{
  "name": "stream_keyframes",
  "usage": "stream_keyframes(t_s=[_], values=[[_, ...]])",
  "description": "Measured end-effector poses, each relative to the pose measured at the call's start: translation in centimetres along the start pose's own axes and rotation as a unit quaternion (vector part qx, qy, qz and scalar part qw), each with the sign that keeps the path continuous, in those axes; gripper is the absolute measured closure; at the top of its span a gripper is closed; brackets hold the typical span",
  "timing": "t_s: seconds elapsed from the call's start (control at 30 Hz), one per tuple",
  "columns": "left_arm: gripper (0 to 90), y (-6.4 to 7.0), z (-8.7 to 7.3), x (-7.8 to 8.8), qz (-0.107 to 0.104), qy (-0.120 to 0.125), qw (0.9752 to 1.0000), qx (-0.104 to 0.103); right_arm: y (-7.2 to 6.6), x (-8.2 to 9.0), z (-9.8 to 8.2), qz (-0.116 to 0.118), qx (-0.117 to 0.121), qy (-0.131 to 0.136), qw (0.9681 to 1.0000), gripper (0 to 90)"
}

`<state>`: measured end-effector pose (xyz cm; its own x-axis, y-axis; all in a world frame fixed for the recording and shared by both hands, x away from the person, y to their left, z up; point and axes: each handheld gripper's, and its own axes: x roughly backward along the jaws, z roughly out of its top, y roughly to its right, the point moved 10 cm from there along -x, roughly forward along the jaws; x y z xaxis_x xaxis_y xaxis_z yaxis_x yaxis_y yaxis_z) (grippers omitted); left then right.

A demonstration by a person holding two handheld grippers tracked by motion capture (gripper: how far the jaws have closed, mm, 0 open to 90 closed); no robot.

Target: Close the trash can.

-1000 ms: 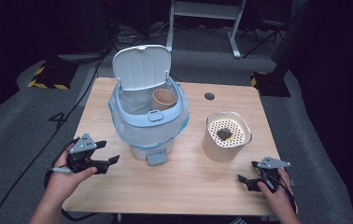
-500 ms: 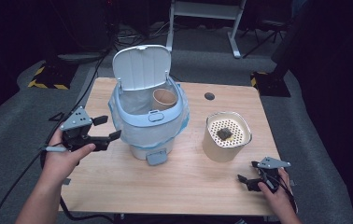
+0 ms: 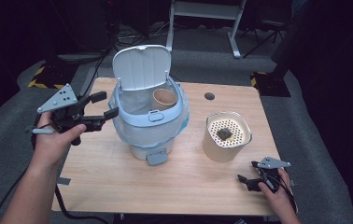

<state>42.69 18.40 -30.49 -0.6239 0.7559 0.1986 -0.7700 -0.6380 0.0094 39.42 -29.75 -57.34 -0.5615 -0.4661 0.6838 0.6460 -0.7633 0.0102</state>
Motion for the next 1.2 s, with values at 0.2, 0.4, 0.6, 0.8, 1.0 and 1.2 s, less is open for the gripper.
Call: stream_keyframes(t_s=[0.2, 0.4, 0.6, 0.8, 1.0, 1.2], values=[[28.8, -1.0, 2.0, -0.6, 0.012, 0.006, 0.9999, 0.001, 0.0, 0.0, 0.0, 0.0, 0.0, 0.0, 1.0, 11.1], [29.1, -2.7, 3.4, -1.2, 0.041, 0.013, 0.9991, 0.004, 0.0, 0.0, 0.0, 0.0, 0.0, 0.0, 1.0, 11.1], [26.6, -4.2, 4.2, -2.2, 0.051, 0.01, 0.9986, 0.006, 0.0, 0.0, 0.0, 0.0, 0.0, 0.0, 1.0, 11.1], [28.4, -4.9, 4.5, -3.4, 0.06, -0.008, 0.9981, 0.002, 0.0, 0.0, 0.0, 0.0, 0.0, 0.0, 1.0, 11.1], [28.4, -6.1, 4.8, -4.3, 0.071, -0.01, 0.9973, 0.014, 0.0, 0.0, 0.0, 0.0, 0.0, 0.0, 1.0, 11.1], [32.6, -5.7, 5.1, -5.3, 0.048, -0.019, 0.9986, 0.013, 0.0, 0.0, 0.0, 0.0, 0.0, 0.0, 1.0, 11.1]])
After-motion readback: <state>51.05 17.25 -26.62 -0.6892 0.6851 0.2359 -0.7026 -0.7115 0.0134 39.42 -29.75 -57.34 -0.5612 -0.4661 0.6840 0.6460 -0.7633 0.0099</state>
